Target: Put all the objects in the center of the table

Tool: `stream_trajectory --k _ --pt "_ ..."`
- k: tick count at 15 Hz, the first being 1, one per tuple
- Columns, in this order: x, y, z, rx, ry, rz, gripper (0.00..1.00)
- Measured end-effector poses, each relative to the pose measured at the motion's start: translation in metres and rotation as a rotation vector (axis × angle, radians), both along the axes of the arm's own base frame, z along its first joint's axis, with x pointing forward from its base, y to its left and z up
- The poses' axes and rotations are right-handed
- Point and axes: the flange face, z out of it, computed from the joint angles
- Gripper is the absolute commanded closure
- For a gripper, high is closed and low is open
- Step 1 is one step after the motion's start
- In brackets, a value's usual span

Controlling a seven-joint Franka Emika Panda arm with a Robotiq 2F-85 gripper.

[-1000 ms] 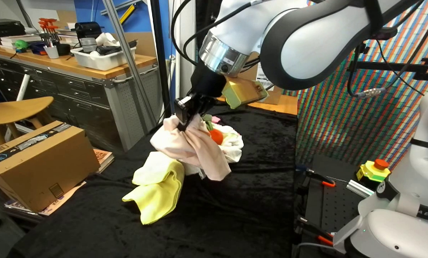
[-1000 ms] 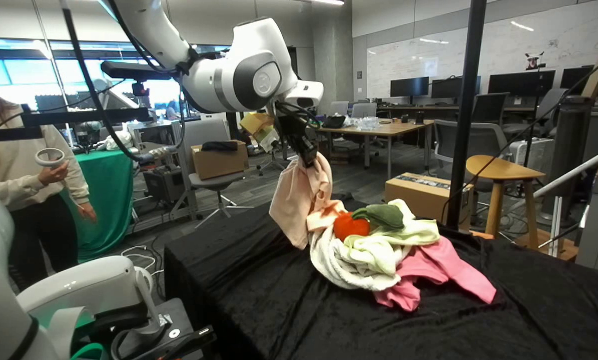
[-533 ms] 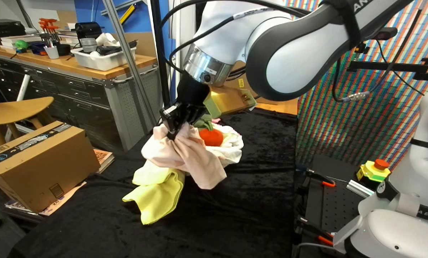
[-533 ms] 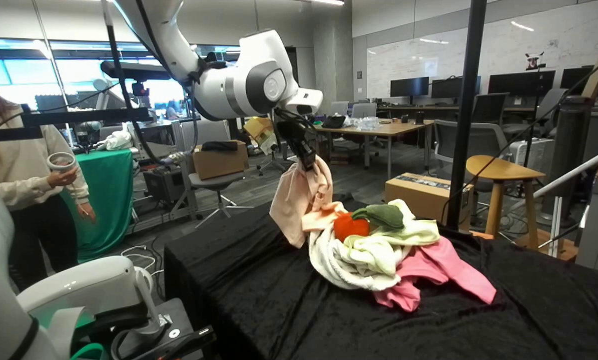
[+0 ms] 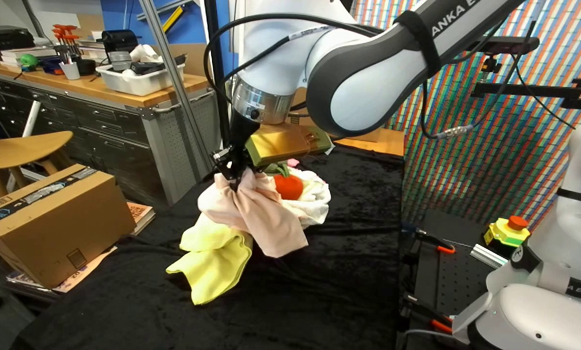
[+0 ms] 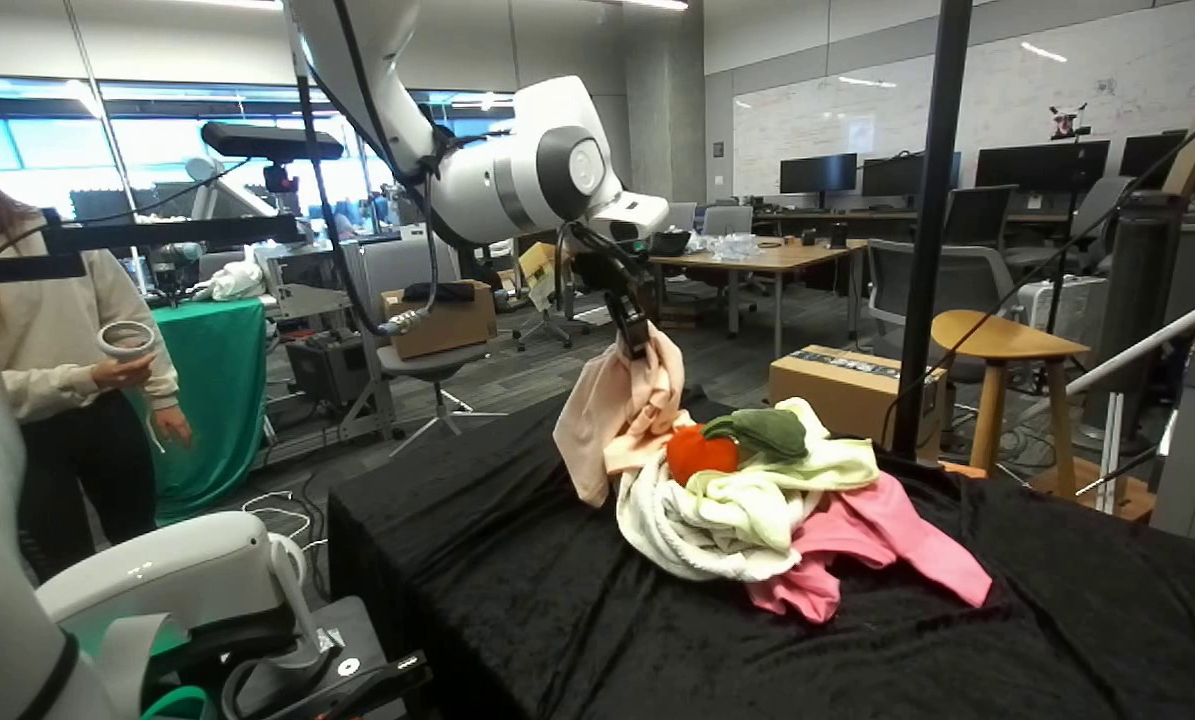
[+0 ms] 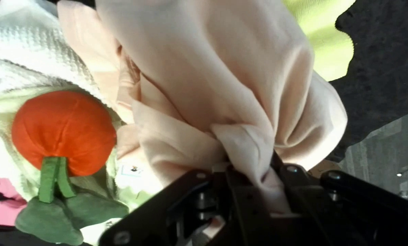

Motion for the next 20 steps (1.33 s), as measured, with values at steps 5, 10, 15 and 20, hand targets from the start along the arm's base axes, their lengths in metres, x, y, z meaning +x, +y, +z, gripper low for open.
stream_trajectory --k 5,10,15,20 --pt "0.015 -0.011 -0.014 -0.019 0.066 -0.090 0.49" --pt "0.020 -0.012 -0.022 -0.039 0.105 -0.109 0.08" --pt "0.019 -0.014 -0.023 -0.067 0.144 -0.119 0.00" --pt "0.009 -0.027 -0.006 -0.121 0.183 -0.100 0.00"
